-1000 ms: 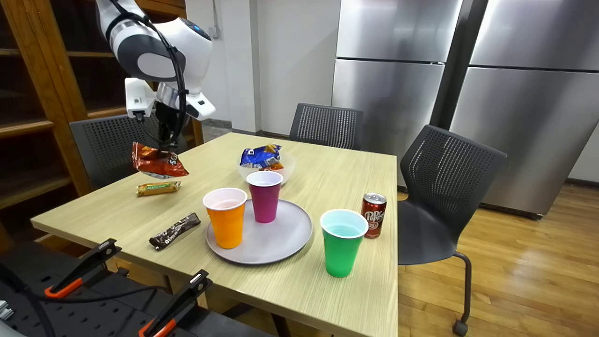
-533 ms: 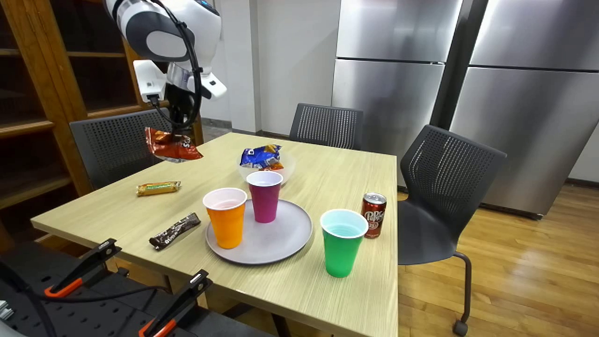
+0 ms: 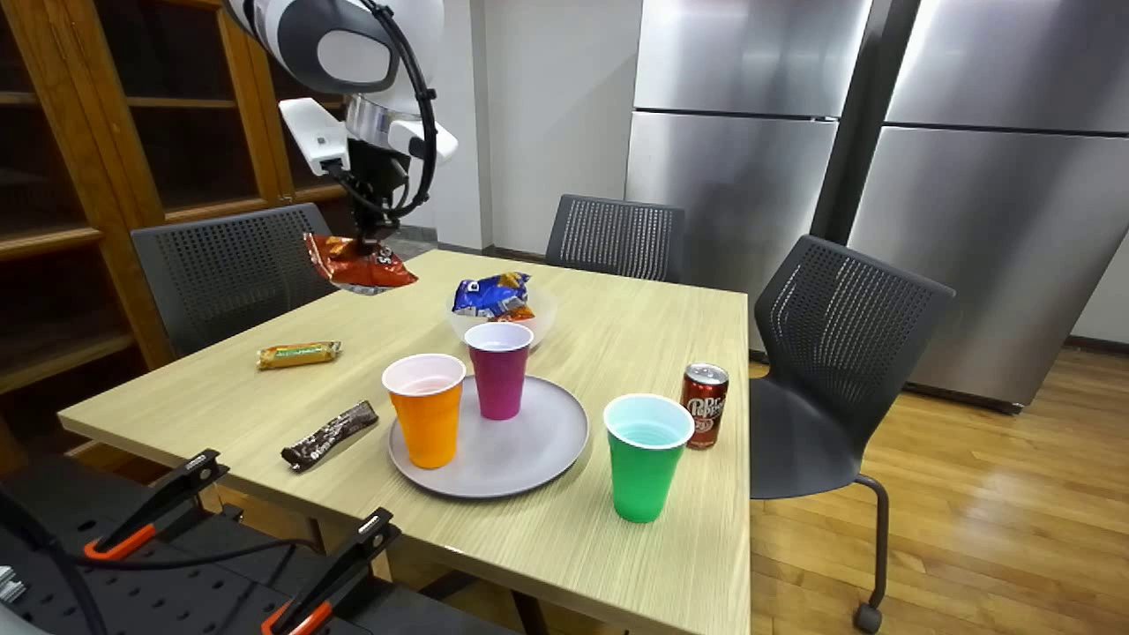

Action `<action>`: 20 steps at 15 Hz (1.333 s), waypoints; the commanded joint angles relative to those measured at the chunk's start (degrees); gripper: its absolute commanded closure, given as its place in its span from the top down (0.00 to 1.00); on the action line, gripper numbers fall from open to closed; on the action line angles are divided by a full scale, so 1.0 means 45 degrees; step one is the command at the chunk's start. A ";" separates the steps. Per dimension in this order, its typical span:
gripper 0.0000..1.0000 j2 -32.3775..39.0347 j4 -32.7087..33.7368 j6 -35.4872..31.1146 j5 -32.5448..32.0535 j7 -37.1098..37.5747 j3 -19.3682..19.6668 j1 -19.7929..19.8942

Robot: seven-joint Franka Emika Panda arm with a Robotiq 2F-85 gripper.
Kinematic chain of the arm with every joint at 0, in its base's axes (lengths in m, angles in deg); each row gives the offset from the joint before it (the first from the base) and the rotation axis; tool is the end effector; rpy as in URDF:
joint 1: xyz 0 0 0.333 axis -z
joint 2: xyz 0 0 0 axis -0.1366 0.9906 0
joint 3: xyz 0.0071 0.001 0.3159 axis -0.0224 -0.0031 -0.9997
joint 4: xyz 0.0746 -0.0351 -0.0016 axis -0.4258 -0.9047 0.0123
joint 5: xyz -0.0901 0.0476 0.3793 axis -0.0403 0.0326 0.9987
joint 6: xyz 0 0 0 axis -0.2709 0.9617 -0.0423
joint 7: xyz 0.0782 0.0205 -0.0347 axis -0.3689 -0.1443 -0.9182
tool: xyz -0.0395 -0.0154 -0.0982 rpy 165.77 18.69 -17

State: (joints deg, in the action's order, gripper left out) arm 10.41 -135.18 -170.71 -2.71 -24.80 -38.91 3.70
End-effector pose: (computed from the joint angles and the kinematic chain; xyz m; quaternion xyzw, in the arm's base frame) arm 0.5265 0.0854 0.2654 -0.9528 0.2266 0.0050 0.2020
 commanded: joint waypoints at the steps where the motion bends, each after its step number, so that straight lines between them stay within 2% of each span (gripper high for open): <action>1: 0.00 0.0004 0.0773 0.0970 -0.0442 -0.0532 0.0284 0.0516; 9: 0.00 0.1160 0.2760 0.1987 -0.0945 -0.1029 0.0839 0.1210; 20: 0.00 0.3283 0.4838 0.1623 -0.2085 -0.0629 0.0945 0.1601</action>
State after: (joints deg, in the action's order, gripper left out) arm 22.72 -117.06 -164.60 -10.15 -28.64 -34.35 9.68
